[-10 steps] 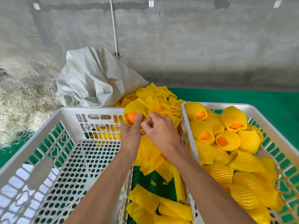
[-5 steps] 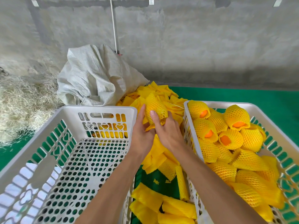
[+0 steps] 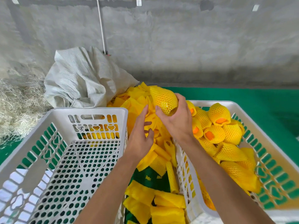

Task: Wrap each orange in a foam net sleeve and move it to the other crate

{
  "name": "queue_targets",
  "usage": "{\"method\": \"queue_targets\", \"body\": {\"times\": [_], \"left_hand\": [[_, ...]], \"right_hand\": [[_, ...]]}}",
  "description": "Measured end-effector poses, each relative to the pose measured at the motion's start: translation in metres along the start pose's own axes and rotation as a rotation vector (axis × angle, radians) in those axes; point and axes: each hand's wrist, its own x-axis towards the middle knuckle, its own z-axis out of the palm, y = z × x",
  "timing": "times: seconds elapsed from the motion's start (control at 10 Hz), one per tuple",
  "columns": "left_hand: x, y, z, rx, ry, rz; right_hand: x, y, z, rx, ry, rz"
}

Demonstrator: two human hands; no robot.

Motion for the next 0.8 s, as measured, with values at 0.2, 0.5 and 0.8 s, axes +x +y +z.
{"method": "queue_targets", "body": {"times": [0.2, 0.5, 0.8], "left_hand": [[0.0, -0.001, 0.002, 0.016, 0.043, -0.115], [-0.003, -0.01, 0.004, 0.136, -0.02, -0.155], [-0.001, 0.027, -0.02, 0.038, 0.09, -0.01]], "right_hand": [[0.011, 0.051, -0.076, -0.402, 0.237, -0.046], [-0.007, 0.102, -0.077, -0.698, 0.013, 0.117], [-0.006, 0.058, -0.127, -0.903, -0.15, 0.095]]}}
